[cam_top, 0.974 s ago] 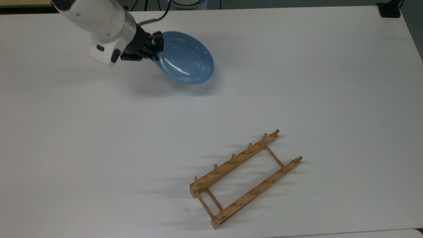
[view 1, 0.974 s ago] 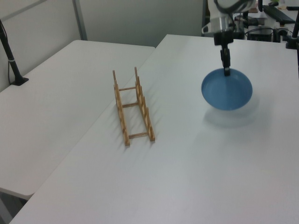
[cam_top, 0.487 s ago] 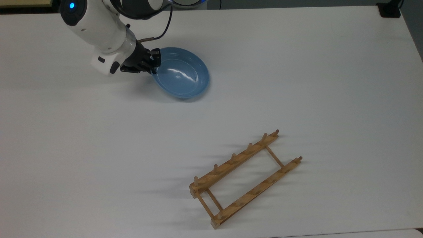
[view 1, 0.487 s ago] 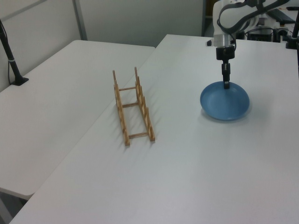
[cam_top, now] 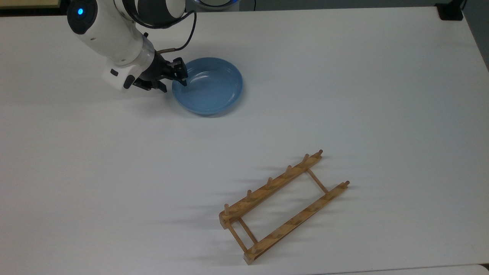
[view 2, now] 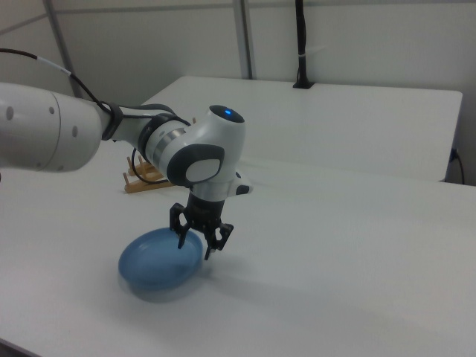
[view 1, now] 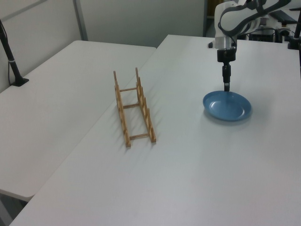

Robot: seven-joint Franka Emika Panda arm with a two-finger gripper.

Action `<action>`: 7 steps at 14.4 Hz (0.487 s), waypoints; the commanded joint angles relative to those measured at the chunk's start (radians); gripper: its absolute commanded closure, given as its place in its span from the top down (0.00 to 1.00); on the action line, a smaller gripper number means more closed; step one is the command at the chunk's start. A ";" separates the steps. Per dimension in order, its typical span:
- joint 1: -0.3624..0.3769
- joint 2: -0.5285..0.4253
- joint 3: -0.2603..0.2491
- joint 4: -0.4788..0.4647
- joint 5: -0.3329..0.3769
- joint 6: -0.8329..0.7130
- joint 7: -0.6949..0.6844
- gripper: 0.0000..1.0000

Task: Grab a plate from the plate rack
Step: 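Open the gripper to release the plate and raise it away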

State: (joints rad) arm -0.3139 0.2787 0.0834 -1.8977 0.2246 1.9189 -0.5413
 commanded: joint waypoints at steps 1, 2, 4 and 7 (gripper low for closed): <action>-0.005 -0.047 0.007 0.044 0.009 0.012 0.079 1.00; -0.001 -0.067 0.007 0.064 0.007 0.002 0.133 1.00; 0.010 -0.108 0.007 0.138 -0.001 -0.058 0.236 1.00; 0.015 -0.115 0.007 0.322 -0.005 -0.257 0.308 1.00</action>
State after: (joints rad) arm -0.3085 0.1948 0.0891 -1.7256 0.2245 1.8380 -0.3260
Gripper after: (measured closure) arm 0.000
